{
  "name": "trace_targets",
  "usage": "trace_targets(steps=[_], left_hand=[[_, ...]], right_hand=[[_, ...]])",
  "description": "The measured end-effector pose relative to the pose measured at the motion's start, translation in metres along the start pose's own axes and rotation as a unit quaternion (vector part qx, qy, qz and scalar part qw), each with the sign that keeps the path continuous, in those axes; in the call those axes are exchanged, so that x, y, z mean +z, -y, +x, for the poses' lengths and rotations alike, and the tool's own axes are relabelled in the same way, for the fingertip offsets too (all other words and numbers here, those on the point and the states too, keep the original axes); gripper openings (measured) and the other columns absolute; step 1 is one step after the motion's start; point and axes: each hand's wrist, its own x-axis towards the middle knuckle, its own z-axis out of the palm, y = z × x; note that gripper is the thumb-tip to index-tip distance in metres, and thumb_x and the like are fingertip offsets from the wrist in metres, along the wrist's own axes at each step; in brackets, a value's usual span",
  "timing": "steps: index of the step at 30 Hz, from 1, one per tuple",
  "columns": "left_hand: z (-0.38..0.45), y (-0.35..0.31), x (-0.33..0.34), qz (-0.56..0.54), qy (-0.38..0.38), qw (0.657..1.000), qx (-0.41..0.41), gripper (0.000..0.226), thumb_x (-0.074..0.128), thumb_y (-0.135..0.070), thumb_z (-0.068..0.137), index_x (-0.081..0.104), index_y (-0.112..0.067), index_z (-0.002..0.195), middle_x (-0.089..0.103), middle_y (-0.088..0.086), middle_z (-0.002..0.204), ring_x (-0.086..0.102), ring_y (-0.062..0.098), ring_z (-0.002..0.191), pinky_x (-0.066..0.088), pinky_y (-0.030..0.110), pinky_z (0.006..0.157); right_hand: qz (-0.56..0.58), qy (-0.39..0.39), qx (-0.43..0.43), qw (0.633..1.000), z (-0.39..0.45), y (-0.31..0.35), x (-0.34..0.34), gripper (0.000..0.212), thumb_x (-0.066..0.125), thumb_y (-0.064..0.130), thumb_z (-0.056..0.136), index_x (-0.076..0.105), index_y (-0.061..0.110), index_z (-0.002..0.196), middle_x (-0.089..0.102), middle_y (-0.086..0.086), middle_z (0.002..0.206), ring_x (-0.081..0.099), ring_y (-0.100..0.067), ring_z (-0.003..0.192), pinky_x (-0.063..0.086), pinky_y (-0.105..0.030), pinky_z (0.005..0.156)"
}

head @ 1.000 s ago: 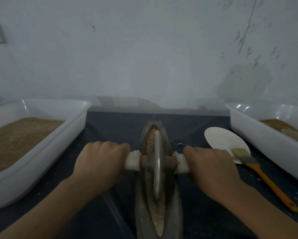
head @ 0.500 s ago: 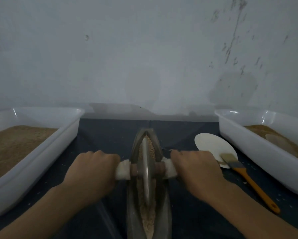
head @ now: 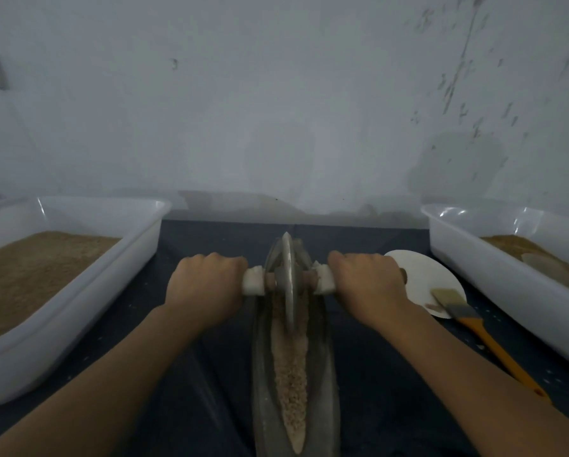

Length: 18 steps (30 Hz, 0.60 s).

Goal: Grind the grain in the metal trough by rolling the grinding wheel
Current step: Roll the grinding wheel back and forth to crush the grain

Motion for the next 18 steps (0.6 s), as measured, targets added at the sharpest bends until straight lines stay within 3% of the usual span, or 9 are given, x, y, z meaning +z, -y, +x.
trace_targets(steps=[5,7,9,12,15,18], left_hand=[[-0.015,-0.002,-0.016,-0.006,0.032,0.999,0.003,0.022,0.055,-0.044,0.079,0.038,-0.032,0.076,0.045,-0.009,0.067,0.047,0.016,0.060,0.030,0.028,0.056],[-0.034,-0.003,-0.028,-0.012,0.053,0.998,0.018,0.024,0.055,-0.046,0.079,0.034,-0.034,0.077,0.045,-0.010,0.068,0.050,0.013,0.063,0.031,0.029,0.057],[-0.053,-0.003,-0.041,-0.008,0.053,0.998,0.032,0.034,0.056,-0.050,0.076,0.025,-0.037,0.072,0.038,-0.012,0.064,0.041,0.007,0.058,0.026,0.028,0.054],[-0.067,-0.002,-0.051,0.016,0.043,0.998,0.049,0.041,0.058,-0.054,0.072,0.018,-0.043,0.066,0.028,-0.013,0.059,0.029,0.006,0.052,0.017,0.027,0.049],[-0.055,-0.003,-0.045,0.023,0.028,0.998,0.045,0.037,0.059,-0.052,0.070,0.026,-0.036,0.071,0.041,-0.011,0.061,0.050,0.010,0.059,0.022,0.029,0.051],[-0.030,-0.004,-0.025,0.021,0.004,0.999,0.035,0.028,0.061,-0.046,0.071,0.038,-0.031,0.073,0.059,-0.006,0.068,0.061,0.019,0.063,0.028,0.029,0.052]], right_hand=[[0.045,0.025,-0.017,0.999,-0.015,0.002,-0.016,0.023,0.066,0.026,0.078,0.046,0.022,0.089,0.063,0.002,0.080,0.061,-0.022,0.066,0.037,-0.030,0.053],[0.065,-0.015,-0.032,0.997,-0.041,0.005,-0.029,0.034,0.080,0.025,0.060,0.052,0.021,0.078,0.059,0.002,0.064,0.056,-0.019,0.051,0.037,-0.028,0.045],[0.083,-0.046,-0.035,0.995,-0.065,0.009,-0.042,0.046,0.085,0.019,0.040,0.047,0.023,0.065,0.050,0.001,0.050,0.046,-0.018,0.037,0.027,-0.026,0.037],[0.084,-0.041,-0.042,0.995,-0.081,0.009,-0.047,0.064,0.085,0.018,0.034,0.030,0.027,0.066,0.043,0.001,0.044,0.040,-0.017,0.031,0.026,-0.028,0.031],[0.072,-0.032,-0.019,0.997,-0.073,0.010,-0.038,0.052,0.086,0.018,0.040,0.039,0.024,0.062,0.048,0.003,0.046,0.045,-0.019,0.033,0.036,-0.031,0.032],[0.048,-0.022,-0.006,0.999,-0.046,0.007,-0.020,0.036,0.083,0.020,0.052,0.050,0.020,0.067,0.053,0.002,0.051,0.048,-0.022,0.038,0.028,-0.027,0.039]])
